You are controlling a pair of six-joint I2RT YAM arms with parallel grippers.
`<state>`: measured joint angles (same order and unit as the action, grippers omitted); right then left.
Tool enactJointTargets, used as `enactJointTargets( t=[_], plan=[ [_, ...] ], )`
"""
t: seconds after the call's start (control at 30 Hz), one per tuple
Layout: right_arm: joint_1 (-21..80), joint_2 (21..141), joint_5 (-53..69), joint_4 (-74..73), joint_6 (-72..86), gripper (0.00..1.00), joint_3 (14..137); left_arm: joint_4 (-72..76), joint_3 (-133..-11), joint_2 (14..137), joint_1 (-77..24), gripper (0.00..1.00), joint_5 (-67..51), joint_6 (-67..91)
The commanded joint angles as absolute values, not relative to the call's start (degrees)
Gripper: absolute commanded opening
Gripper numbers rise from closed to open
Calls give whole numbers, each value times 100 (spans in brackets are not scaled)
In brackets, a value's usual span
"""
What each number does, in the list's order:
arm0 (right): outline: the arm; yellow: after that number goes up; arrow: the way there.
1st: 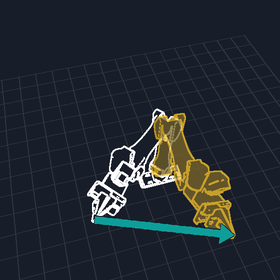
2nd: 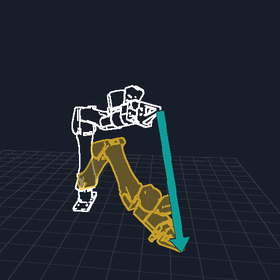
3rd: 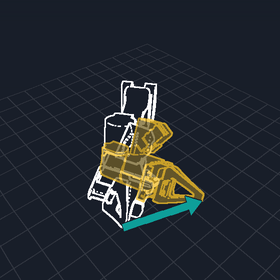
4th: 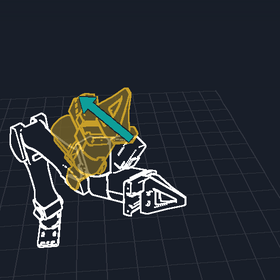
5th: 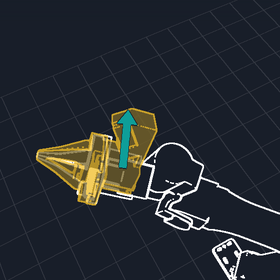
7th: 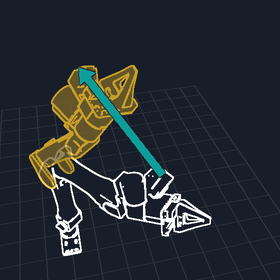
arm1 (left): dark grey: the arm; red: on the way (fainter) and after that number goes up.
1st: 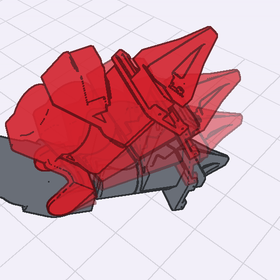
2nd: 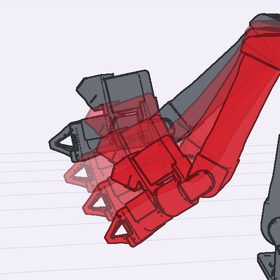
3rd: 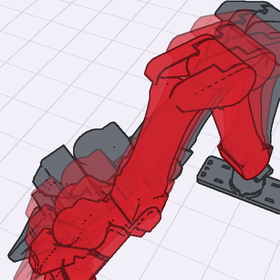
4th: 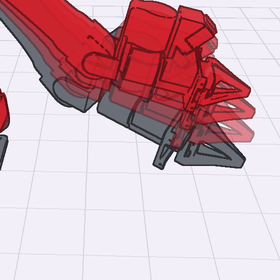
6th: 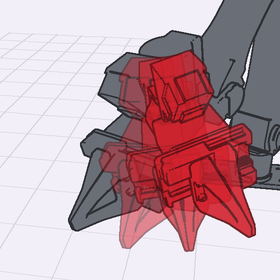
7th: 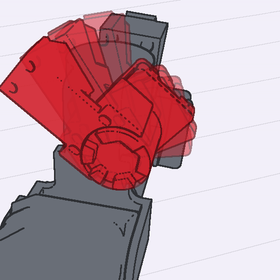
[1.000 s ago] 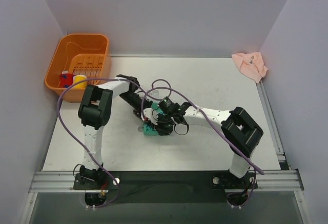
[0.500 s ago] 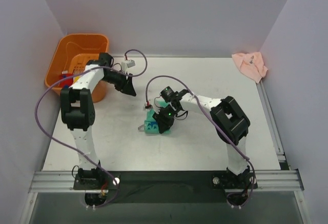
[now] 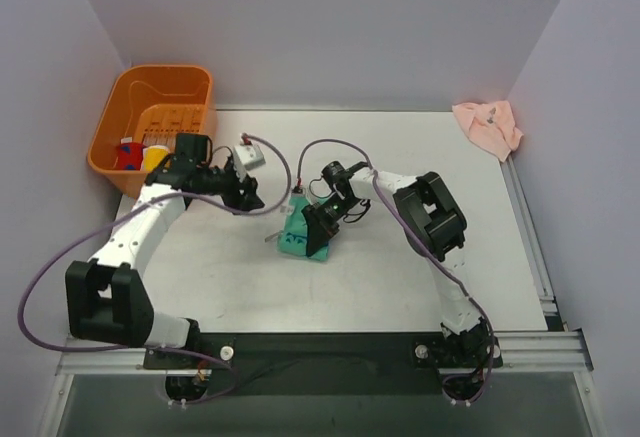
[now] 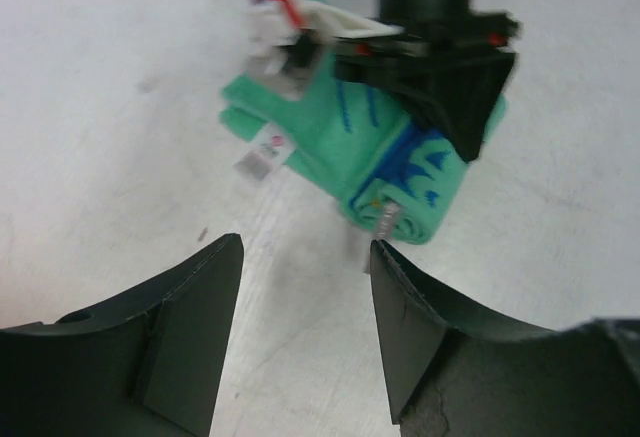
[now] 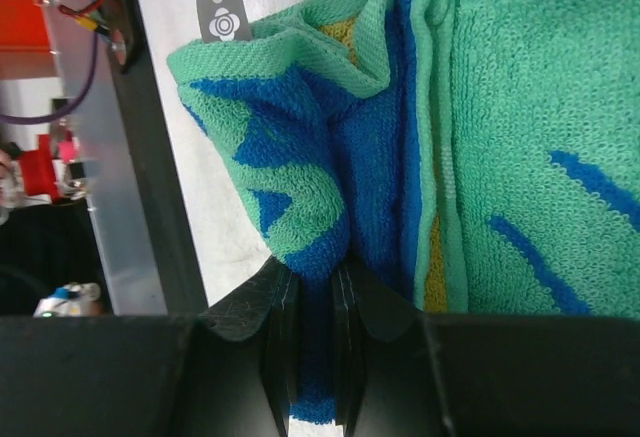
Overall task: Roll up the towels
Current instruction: Roll the towel
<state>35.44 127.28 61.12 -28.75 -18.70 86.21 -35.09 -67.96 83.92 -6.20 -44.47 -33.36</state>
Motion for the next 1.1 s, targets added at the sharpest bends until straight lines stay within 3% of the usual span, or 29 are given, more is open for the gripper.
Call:
enactJointTargets(
  t=[0.0,0.37,0.7,0.8,0.83,0.9,1.0,1.07],
  plan=[
    [3490,13122,6099,-3199,-1846,0,8666,-2980,-5873,7710,-1299,64,-4105,-4850],
    [3358,13333,6249,-3226,-1749,0,8736,-1794,-4817,7901,-3268,66,-3182,-6170],
    [3270,13324,6284,-3243,-1731,0,8728,-1257,-4403,8629,-3727,65,-2498,-6882],
    [3252,13246,6249,-3235,-1731,0,8701,-1239,-4421,8859,-3744,59,-2330,-6715],
    [3261,13228,6232,-3243,-1731,0,8701,-1326,-4447,8903,-3735,54,-2277,-6654],
    [3252,13166,6179,-3252,-1705,0,8701,-1598,-4500,8956,-3744,34,-2337,-6592],
    [3156,13044,6003,-3226,-1547,6,8797,-2255,-4631,8991,-3762,17,-2574,-6513],
    [3015,12921,5811,-3226,-1477,15,8929,-2574,-4693,9026,-3770,11,-2671,-6381]
  ],
)
